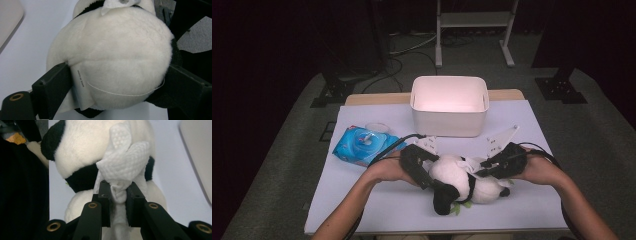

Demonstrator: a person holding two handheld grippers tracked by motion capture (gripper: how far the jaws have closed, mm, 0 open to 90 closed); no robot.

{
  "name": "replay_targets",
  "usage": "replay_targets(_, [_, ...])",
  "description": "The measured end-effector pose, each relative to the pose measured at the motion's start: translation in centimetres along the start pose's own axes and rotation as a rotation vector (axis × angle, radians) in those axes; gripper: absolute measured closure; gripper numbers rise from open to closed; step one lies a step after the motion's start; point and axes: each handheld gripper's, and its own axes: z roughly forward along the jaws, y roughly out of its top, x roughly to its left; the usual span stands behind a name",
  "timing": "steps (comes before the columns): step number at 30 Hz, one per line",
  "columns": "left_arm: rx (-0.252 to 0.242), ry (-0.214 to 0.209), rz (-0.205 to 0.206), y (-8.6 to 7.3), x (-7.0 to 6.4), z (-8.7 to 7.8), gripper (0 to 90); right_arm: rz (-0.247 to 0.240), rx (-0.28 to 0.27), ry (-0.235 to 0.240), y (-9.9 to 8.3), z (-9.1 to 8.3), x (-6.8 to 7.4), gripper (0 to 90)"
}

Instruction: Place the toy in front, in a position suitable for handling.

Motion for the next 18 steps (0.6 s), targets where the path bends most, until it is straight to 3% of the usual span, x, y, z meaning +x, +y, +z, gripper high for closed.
replay_targets(7, [0.006, -0.013, -0.009, 0.1, -0.2, -0.3, 8.3, -0.032, 0.008, 0.029, 0.5, 1.0, 1.3, 76.3])
replay_targets(18, [0.028, -0.003, 0.002, 0.3, 0.0, 0.3, 8.3, -0.032, -0.005, 0.06, 0.4, 2.1, 2.6, 76.7])
